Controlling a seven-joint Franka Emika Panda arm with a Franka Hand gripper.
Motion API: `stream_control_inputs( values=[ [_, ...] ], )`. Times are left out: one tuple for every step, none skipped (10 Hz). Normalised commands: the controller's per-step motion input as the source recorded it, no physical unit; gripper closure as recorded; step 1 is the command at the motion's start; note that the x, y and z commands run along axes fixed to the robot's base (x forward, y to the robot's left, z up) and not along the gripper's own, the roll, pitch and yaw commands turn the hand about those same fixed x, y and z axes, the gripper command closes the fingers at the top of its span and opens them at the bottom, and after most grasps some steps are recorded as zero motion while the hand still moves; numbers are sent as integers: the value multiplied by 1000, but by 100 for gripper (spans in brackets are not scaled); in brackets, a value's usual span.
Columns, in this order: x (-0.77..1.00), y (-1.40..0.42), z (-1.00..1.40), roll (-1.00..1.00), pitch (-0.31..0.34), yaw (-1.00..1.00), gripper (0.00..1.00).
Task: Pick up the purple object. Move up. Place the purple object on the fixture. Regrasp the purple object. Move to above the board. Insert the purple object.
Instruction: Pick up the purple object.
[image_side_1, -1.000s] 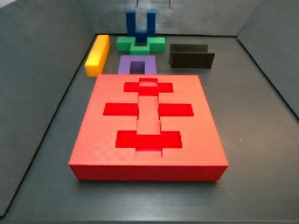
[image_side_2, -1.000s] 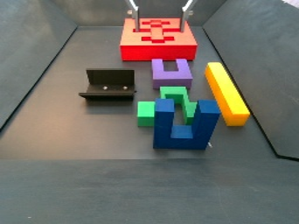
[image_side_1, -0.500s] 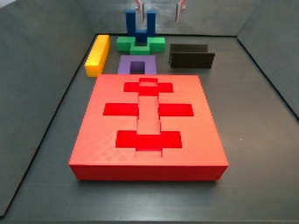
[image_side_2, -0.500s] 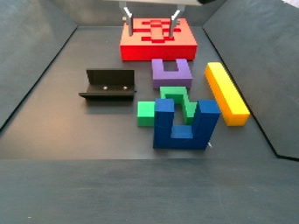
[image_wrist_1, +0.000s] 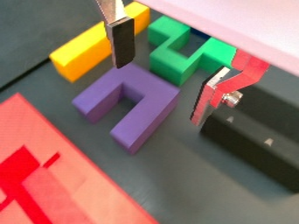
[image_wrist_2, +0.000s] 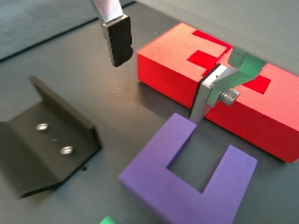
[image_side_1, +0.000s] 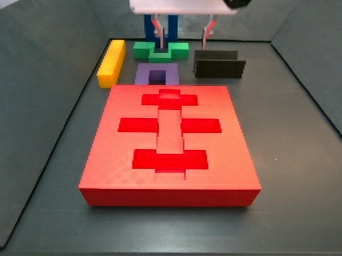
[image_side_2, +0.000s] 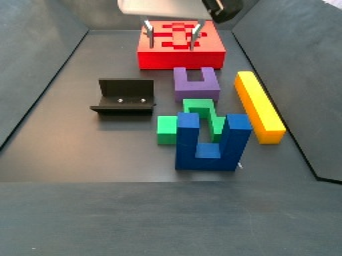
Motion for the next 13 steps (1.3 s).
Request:
stream_control_inputs(
  values=[
    [0, -300, -337, 71, -9, 0, 0],
    [0, -11, -334, 9, 0, 0, 0],
    [0, 29, -377, 0, 0, 0, 0],
    [-49, 0, -517, 203, 4, 0, 0],
    [-40, 0, -451, 346, 49, 94, 0],
    [-154, -120, -269, 500, 41, 111, 0],
    [-154, -194, -217, 500, 26, 51, 0],
    [-186, -203, -157, 500, 3, 51, 0],
    [0, -114, -29, 171, 0, 14, 0],
    [0, -83, 0, 27, 0, 0, 0],
    [0, -66, -177, -16, 0, 0, 0],
    [49, 0, -346, -43, -19, 6, 0],
    [243, 49, -337, -60, -10, 146, 0]
  ],
)
